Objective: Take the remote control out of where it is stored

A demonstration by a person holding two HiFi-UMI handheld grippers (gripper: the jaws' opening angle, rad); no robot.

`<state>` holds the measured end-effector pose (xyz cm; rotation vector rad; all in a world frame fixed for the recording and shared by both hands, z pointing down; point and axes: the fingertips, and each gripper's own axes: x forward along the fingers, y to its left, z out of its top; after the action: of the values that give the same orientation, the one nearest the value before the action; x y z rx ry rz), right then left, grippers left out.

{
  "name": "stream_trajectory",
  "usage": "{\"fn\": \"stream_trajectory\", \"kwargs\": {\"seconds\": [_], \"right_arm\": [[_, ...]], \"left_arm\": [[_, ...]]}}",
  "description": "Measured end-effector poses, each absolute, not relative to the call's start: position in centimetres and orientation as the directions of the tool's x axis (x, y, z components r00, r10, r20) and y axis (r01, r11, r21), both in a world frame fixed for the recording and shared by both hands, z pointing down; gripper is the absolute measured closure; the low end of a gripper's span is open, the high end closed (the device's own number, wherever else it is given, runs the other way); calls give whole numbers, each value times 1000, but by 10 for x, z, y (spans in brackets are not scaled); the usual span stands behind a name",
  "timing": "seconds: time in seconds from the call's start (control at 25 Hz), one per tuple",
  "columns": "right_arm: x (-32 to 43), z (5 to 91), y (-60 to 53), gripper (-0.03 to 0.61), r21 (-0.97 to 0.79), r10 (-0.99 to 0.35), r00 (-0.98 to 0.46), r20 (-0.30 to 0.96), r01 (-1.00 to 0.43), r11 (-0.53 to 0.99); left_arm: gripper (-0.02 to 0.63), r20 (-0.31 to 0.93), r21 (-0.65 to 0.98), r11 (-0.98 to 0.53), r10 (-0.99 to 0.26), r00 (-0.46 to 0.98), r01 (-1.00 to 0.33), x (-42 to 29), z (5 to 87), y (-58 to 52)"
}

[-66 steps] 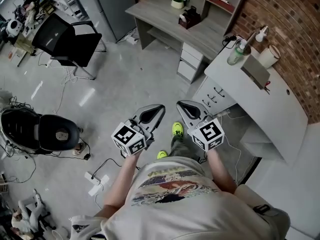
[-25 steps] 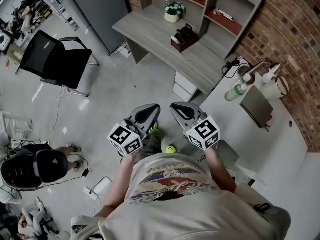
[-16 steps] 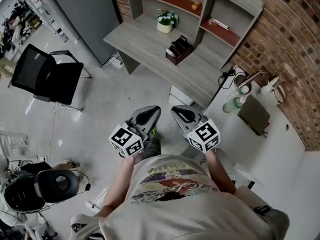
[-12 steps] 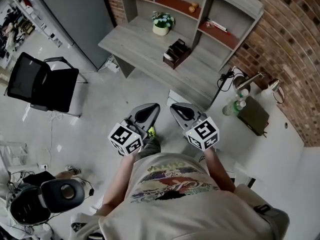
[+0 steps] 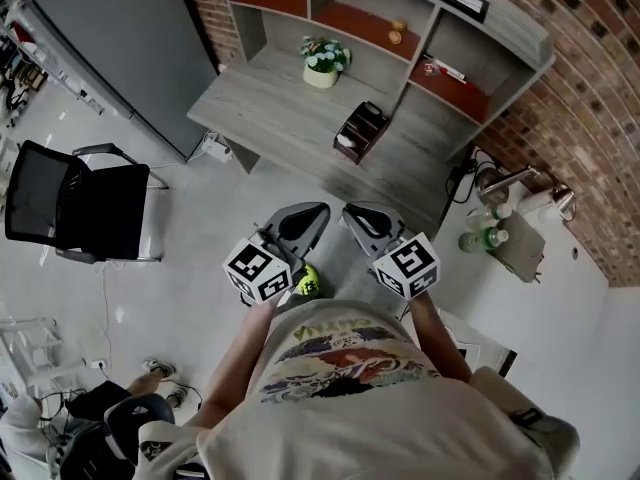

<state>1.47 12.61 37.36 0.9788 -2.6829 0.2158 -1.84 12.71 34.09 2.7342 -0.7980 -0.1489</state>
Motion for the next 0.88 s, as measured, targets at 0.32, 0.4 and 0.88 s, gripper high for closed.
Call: {"fn": "stream_trajectory", "kwargs": {"seconds": [0.32,0.4,0.88], "right_arm": [[-9,383,82,571,-31,-641,-698,317,-684,729],[-11,387,76,569,-23,-646,-688,330,-690,723],[3,390,42,568,33,-673,-642,367,-714,700]], "left_arm": [[607,-21,315,-826,-498,867,-467,-42,352,88],[607,-20,318,-827,-494,869,-463,-46,356,79],[607,-31,323,-811,-525,851,-488,-57,351,45]]}}
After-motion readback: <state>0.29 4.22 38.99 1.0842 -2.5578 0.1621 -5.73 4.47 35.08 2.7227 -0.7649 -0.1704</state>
